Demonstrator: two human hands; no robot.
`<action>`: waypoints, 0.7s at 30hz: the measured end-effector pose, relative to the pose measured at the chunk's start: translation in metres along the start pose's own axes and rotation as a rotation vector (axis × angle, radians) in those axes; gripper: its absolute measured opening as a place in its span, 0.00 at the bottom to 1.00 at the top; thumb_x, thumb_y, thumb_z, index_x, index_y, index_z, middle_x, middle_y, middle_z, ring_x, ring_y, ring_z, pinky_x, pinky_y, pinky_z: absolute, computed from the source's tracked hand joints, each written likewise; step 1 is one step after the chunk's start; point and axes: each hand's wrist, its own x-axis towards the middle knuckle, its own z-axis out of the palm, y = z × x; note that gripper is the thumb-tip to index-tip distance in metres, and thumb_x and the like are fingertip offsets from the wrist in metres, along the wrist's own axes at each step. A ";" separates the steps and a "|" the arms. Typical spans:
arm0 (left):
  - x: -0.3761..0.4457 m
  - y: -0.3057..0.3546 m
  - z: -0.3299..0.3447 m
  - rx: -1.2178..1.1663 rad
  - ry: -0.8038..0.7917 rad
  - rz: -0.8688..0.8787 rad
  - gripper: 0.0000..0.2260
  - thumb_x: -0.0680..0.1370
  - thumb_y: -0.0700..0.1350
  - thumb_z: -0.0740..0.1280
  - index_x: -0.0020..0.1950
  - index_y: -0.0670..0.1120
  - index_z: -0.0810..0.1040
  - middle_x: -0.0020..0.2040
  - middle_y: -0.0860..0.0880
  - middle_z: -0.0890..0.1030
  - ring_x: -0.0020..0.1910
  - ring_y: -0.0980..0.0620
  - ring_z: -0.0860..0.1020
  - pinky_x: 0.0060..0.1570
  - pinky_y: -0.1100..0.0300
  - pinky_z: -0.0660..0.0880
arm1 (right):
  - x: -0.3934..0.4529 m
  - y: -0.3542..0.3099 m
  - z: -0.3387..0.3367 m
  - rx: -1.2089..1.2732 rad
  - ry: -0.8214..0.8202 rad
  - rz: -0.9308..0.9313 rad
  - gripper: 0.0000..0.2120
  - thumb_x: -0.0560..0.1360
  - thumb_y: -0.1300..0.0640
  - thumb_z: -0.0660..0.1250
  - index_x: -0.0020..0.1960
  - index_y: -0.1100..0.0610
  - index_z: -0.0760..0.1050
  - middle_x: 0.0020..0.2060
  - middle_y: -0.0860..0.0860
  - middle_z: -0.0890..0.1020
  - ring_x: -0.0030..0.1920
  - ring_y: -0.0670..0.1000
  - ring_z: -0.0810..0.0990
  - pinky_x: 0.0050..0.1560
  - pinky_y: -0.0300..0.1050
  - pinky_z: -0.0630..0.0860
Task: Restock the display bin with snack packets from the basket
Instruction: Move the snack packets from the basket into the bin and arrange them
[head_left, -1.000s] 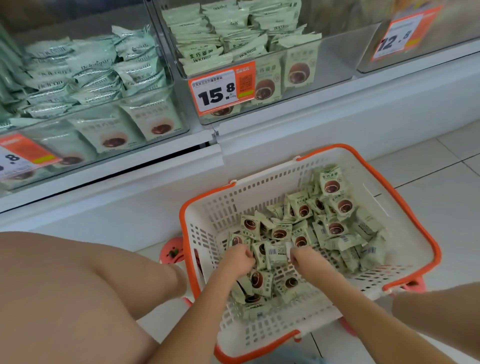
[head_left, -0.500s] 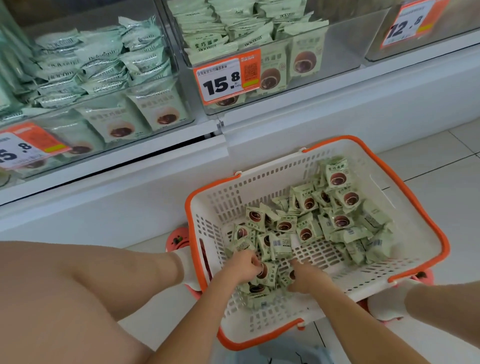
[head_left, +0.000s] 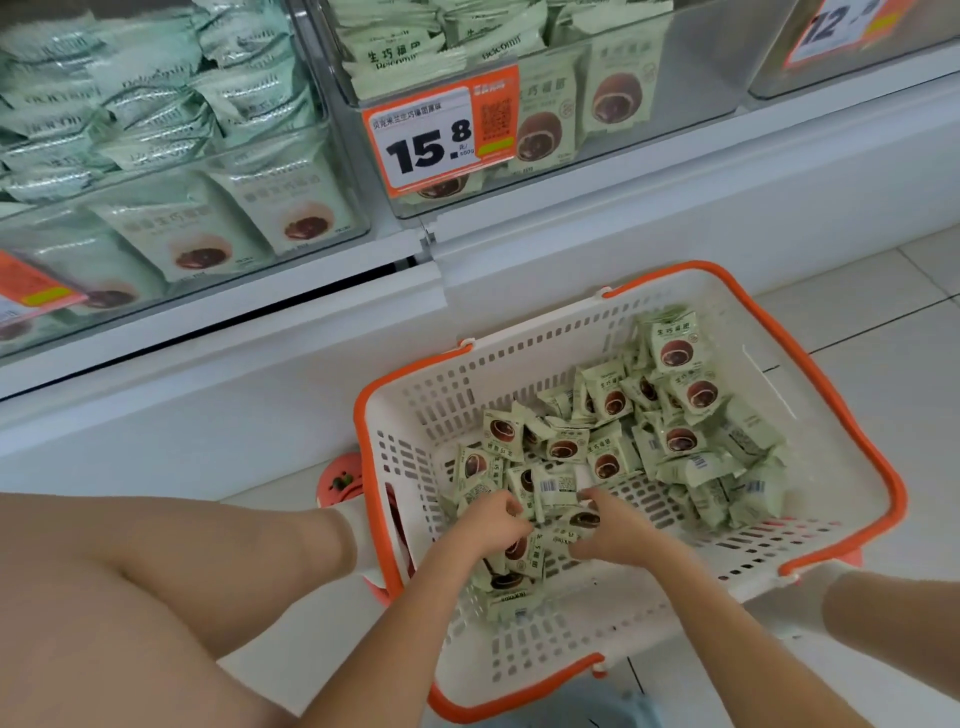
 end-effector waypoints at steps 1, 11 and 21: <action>-0.003 0.006 -0.001 -0.090 -0.010 -0.016 0.24 0.76 0.49 0.68 0.70 0.43 0.68 0.65 0.47 0.73 0.60 0.49 0.74 0.60 0.55 0.73 | -0.012 -0.004 -0.013 0.091 0.041 -0.058 0.41 0.68 0.55 0.74 0.75 0.52 0.57 0.68 0.50 0.68 0.55 0.49 0.77 0.49 0.39 0.76; -0.064 0.067 -0.036 -1.177 -0.174 0.244 0.18 0.72 0.30 0.68 0.60 0.44 0.76 0.49 0.41 0.84 0.44 0.44 0.84 0.42 0.55 0.81 | -0.104 -0.046 -0.061 0.254 0.500 -0.491 0.41 0.68 0.55 0.75 0.72 0.38 0.56 0.60 0.28 0.65 0.66 0.42 0.57 0.65 0.43 0.58; -0.112 0.115 -0.066 -1.075 0.023 0.469 0.13 0.73 0.44 0.70 0.57 0.45 0.79 0.54 0.42 0.83 0.47 0.47 0.81 0.41 0.53 0.80 | -0.158 -0.064 -0.097 0.696 0.574 -0.542 0.17 0.71 0.55 0.73 0.58 0.46 0.74 0.42 0.51 0.83 0.43 0.46 0.82 0.47 0.42 0.77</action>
